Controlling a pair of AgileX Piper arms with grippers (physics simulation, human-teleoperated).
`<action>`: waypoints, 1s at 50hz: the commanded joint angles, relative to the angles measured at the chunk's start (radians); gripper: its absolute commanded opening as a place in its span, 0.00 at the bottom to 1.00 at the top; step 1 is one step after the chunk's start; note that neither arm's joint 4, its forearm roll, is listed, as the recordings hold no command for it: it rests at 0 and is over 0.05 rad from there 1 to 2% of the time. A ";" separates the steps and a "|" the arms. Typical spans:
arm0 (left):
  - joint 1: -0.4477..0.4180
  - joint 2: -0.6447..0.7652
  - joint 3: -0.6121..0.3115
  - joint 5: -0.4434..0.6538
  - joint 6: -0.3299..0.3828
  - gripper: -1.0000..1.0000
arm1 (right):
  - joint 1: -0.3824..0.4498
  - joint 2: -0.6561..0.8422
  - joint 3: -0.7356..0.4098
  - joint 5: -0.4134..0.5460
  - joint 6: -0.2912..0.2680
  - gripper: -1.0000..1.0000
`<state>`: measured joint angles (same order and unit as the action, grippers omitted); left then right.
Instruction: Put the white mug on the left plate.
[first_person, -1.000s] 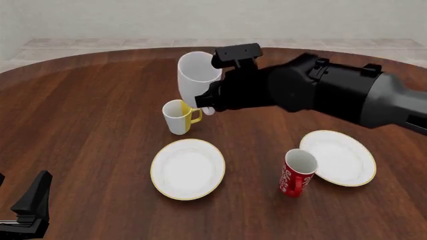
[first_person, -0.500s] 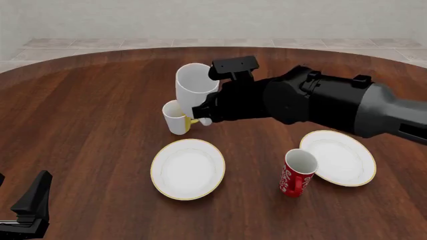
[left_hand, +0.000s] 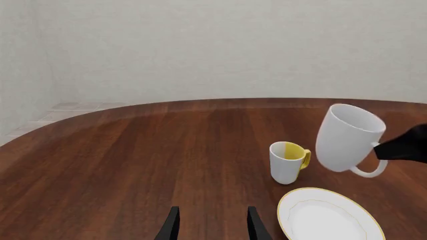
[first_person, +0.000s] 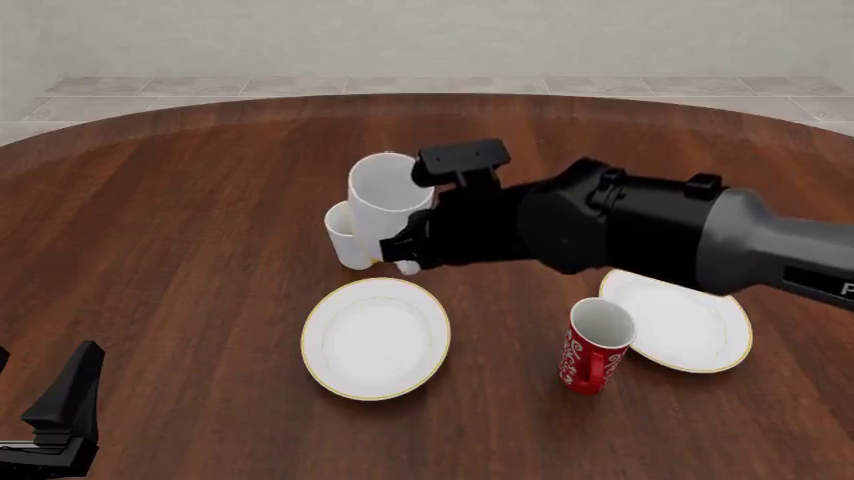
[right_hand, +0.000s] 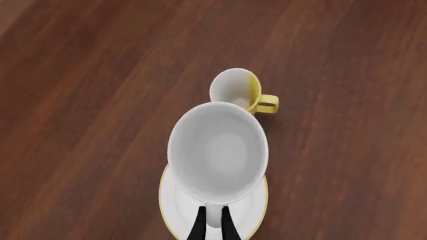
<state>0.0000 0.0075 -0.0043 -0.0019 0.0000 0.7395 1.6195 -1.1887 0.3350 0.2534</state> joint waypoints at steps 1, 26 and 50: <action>0.000 0.000 0.000 0.000 0.000 1.00 | 0.005 -0.005 0.022 -0.008 0.020 0.00; 0.000 0.000 0.000 0.000 0.000 1.00 | 0.023 0.015 0.049 -0.033 0.038 0.00; 0.000 0.000 0.000 0.000 0.000 1.00 | 0.035 0.033 0.094 -0.074 0.076 0.00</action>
<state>0.0000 0.0075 -0.0043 -0.0019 0.0000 0.7687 1.6481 -1.1130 0.2798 0.3065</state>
